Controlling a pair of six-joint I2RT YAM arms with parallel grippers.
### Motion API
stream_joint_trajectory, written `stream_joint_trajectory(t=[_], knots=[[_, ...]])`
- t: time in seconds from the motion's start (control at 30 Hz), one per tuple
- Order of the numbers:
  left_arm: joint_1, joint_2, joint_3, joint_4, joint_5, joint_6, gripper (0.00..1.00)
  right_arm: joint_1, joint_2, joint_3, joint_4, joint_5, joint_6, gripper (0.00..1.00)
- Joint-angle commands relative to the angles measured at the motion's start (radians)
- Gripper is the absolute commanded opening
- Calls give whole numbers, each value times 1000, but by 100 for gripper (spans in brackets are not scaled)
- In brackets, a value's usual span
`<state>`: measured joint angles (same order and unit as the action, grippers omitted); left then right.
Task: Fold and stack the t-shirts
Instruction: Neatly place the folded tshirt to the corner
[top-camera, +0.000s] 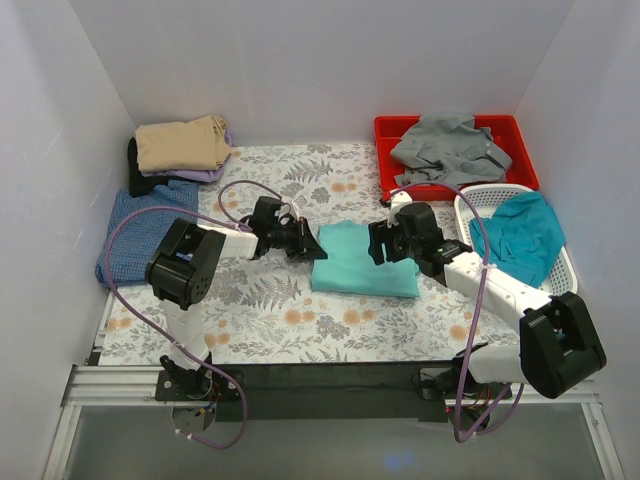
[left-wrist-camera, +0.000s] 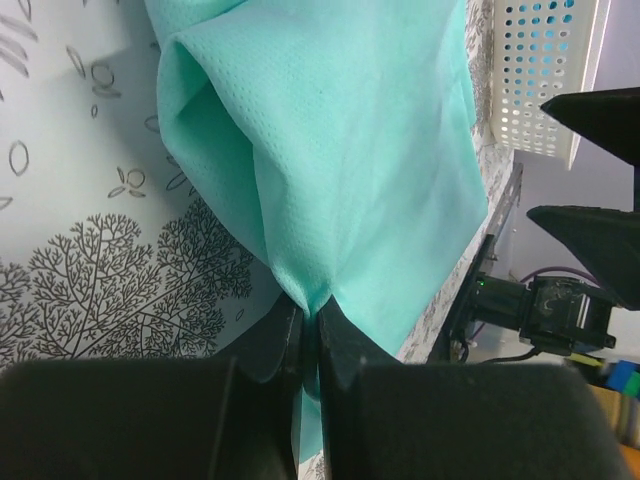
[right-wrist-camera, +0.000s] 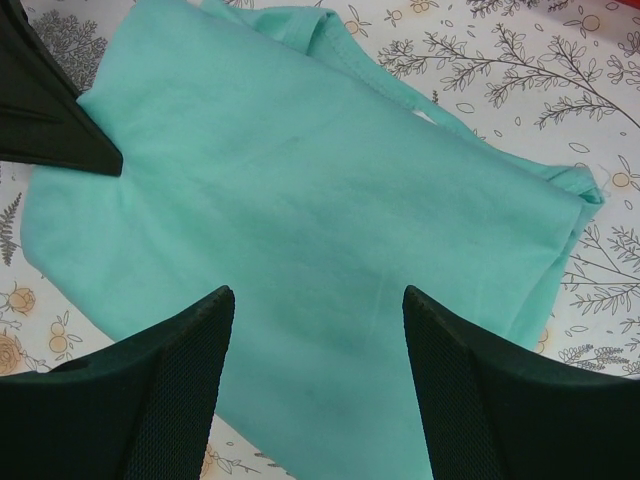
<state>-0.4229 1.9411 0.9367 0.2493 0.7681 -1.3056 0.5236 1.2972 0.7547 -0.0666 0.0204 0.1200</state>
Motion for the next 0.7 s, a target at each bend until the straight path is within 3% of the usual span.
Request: stream_joint_trajectory(t=[0.0, 0.67], knots=[[-2, -94, 57, -108, -56, 74, 0, -5, -3, -3, 14, 6, 1, 74], [-2, -249, 162, -354, -265, 210, 0, -7, -45, -6, 14, 33, -2, 74]])
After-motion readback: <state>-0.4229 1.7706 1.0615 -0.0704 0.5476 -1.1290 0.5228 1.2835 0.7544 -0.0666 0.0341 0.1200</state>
